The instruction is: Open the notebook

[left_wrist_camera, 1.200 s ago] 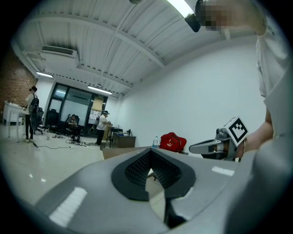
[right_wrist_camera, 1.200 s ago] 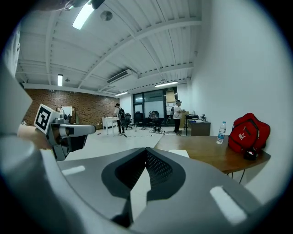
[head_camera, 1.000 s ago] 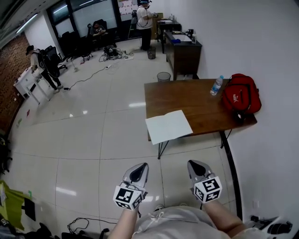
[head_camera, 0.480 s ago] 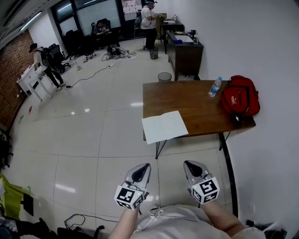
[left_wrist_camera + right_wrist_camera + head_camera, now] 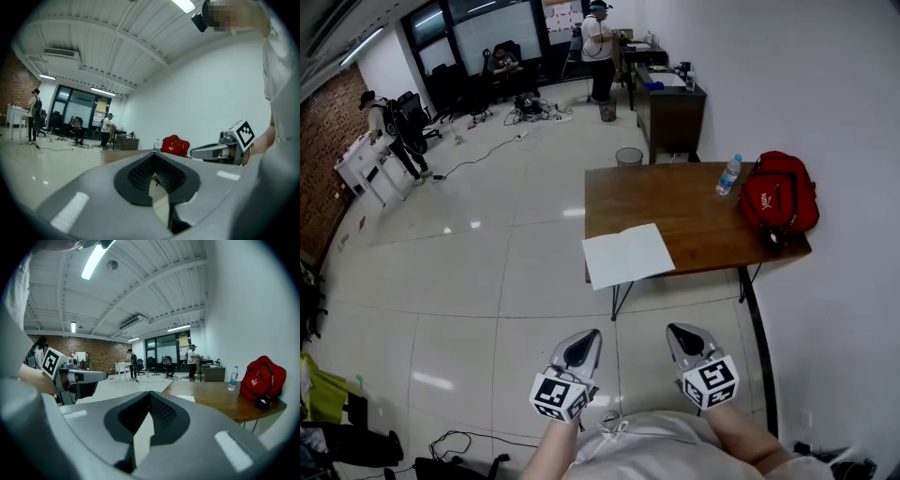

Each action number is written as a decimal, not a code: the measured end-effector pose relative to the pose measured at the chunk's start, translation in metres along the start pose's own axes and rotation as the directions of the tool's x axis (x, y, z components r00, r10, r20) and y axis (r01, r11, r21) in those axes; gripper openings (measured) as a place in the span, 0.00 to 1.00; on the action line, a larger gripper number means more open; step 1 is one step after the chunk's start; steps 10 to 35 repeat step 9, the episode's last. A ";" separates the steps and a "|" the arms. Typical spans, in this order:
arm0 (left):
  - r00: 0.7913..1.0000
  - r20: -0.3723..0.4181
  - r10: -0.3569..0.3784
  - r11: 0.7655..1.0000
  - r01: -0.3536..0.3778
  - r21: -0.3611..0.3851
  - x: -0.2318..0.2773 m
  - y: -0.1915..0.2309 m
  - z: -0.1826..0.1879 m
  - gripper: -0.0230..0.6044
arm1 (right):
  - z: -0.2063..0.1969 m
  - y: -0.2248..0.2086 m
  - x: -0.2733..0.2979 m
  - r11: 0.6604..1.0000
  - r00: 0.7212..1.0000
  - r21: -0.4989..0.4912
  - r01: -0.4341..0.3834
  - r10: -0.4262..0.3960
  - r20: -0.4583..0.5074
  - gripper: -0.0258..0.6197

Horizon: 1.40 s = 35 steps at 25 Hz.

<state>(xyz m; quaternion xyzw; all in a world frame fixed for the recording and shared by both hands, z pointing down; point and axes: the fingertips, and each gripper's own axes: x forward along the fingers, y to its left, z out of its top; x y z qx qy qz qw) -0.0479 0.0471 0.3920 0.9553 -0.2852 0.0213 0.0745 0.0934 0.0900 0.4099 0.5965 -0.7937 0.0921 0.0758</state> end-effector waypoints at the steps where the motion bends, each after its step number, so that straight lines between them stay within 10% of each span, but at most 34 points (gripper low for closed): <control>1: 1.000 -0.001 0.003 1.000 -0.003 0.005 -0.001 0.000 -0.001 0.04 | -0.001 0.000 -0.001 1.000 1.000 -0.001 -0.002 0.002 -0.002 0.05; 35: 1.000 -0.025 0.018 1.000 -0.017 0.026 -0.003 0.001 -0.009 0.04 | -0.006 -0.001 -0.007 1.000 1.000 -0.005 -0.010 0.010 -0.011 0.05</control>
